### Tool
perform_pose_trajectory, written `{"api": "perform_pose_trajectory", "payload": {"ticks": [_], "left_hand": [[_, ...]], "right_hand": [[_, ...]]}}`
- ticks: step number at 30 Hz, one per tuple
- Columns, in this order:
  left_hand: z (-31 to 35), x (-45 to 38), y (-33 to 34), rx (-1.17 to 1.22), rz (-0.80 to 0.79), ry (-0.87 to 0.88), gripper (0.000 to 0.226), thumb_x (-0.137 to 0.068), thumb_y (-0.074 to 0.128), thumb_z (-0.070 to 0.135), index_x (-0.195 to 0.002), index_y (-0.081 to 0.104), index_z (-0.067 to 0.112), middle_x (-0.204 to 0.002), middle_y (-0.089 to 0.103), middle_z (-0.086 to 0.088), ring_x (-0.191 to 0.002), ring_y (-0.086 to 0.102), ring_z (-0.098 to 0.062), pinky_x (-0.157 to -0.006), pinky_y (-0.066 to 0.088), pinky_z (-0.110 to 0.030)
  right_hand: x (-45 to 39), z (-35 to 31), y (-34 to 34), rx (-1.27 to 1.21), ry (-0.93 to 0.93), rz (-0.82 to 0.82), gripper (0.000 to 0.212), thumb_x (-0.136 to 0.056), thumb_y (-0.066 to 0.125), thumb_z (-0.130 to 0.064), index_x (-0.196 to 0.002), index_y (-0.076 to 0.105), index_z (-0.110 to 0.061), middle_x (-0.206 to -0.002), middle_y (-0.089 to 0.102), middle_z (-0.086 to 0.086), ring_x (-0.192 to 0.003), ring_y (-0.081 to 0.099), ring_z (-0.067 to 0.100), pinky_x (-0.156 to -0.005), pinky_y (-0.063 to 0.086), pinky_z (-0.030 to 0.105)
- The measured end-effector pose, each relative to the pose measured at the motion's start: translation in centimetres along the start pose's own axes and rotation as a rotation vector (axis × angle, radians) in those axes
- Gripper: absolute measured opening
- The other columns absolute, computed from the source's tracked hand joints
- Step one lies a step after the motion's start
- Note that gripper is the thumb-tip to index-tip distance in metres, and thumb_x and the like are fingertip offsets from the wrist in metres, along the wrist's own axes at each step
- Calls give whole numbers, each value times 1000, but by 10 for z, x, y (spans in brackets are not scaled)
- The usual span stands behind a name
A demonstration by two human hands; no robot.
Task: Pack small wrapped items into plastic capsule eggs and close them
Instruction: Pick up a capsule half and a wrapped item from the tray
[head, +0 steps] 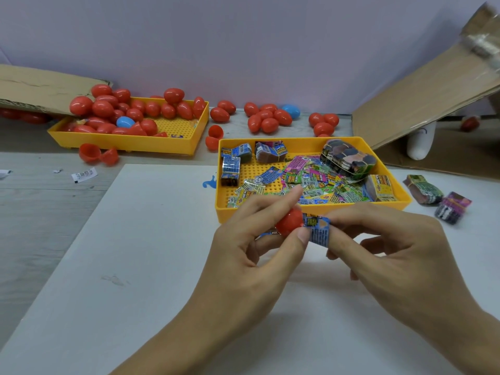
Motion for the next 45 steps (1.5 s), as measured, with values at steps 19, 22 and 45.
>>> {"api": "perform_pose_trajectory", "payload": {"ticks": [19,22,45], "left_hand": [[-1,3,3,-41,-66,-30,48,-89,60,13,-135,57,28,-117,57,1,-112,61,-15,-89,55,-25],[-1,2,3,-40,-62,-22,48,-89,61,13,-134,58,27,-116,57,1,-112,61,-15,-88,55,-23],[7,5,5,-243,-16,150,52,-96,59,18,-144,42,31,-114,61,7,-107,63,-16,-88,54,-20]], "right_hand": [[2,2,3,-20,11,-2,18,-85,61,-35,-96,75,-35,-82,71,-17,-66,68,13,-38,47,33],[2,1,2,19,-9,-3,16,-86,64,-34,-98,74,-34,-84,71,-20,-67,68,13,-39,47,32],[-1,8,-7,30,122,46,14,-78,74,-18,-84,76,-30,-73,68,-9,-60,67,15,-37,47,30]]}}
Point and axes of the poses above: each hand's wrist, its own x-axis away from the middle knuckle, its own y-axis out of the palm, z = x × y, the point moved 5 cm from there along -x, towards the middle knuckle
